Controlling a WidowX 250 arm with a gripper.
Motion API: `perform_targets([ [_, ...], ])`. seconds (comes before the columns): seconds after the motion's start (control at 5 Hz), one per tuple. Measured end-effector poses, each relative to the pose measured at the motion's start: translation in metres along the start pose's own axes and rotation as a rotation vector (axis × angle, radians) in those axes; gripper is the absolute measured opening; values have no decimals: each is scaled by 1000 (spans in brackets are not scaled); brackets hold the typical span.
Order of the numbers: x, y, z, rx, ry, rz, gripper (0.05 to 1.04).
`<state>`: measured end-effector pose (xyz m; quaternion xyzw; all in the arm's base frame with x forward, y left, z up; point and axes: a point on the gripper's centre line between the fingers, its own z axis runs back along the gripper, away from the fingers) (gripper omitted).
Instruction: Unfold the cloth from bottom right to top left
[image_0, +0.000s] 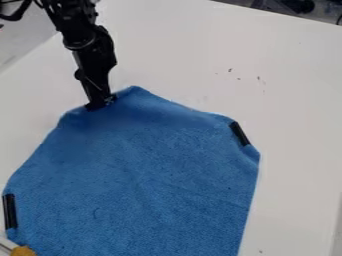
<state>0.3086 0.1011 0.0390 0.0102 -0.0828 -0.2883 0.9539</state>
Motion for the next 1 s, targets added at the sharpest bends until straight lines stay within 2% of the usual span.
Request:
perform_targets([
  [0.4,-11,20,-5,56,-30,-58,861],
  [0.6,-11,28,-4,98,-39,-97,1020],
  [0.8,-10,30,-4,114,-40,-123,1009],
  [1.0,-8,21,2,61,41,-38,1005],
])
